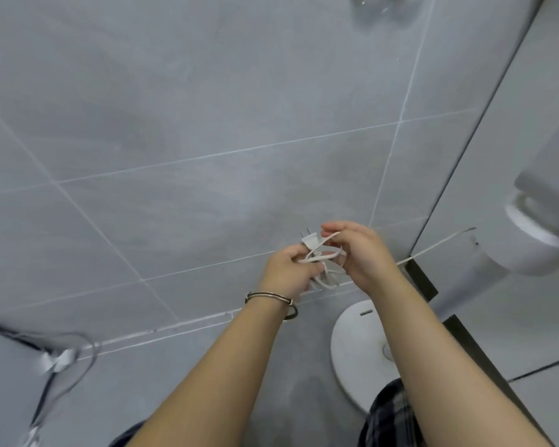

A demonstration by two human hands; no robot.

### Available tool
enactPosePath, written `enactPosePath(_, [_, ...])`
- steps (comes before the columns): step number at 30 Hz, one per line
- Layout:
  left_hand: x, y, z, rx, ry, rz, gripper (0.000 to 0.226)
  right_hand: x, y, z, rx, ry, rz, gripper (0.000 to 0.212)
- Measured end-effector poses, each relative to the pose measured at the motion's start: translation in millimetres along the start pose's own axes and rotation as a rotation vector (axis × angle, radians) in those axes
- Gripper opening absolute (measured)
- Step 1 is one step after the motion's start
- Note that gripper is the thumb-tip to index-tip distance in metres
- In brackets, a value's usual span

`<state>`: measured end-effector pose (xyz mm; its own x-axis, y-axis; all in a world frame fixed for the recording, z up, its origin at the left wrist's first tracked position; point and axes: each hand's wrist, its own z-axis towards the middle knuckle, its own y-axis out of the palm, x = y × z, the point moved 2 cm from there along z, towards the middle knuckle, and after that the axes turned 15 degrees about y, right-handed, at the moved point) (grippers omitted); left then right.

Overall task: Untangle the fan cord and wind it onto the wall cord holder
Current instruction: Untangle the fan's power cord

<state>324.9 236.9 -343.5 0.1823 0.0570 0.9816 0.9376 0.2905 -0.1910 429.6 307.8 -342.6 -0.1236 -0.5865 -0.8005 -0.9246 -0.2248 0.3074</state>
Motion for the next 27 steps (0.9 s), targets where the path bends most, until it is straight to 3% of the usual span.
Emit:
enactPosePath(5, [18.8, -7.1, -14.9, -0.028, 0.128, 0.092, 0.015, -2.0, -4.3, -25.3, 0.025, -0.108, -0.132, 0.03])
enactPosePath(13, [25.2, -2.7, -22.2, -0.031, 0.154, 0.133, 0.003, 6.2, -12.5, -68.4, 0.174, -0.262, -0.448, 0.026])
enactPosePath(15, [24.2, -1.8, -21.2, -0.014, 0.168, 0.122, 0.013, 2.6, -14.0, -77.1, 0.191, -0.316, -0.601, 0.031])
enactPosePath(17, [23.3, -1.2, -20.4, 0.0, 0.148, 0.073, 0.048, -3.9, -14.5, -82.4, 0.22, -0.352, -0.706, 0.031])
enactPosePath(19, [22.3, 0.1, -20.8, -0.029, 0.155, 0.041, 0.067, -10.1, -15.5, -84.4, 0.252, -0.37, -0.755, 0.026])
enactPosePath(24, [22.1, 1.9, -18.8, -0.137, 0.228, 0.001, 0.035, -14.7, -24.3, -81.9, 0.299, -0.328, -0.742, 0.017])
enactPosePath(27, [21.0, 5.8, -13.7, -0.172, 0.219, 0.002, 0.053, -15.0, -30.5, -77.4, 0.317, -0.315, -0.75, 0.021])
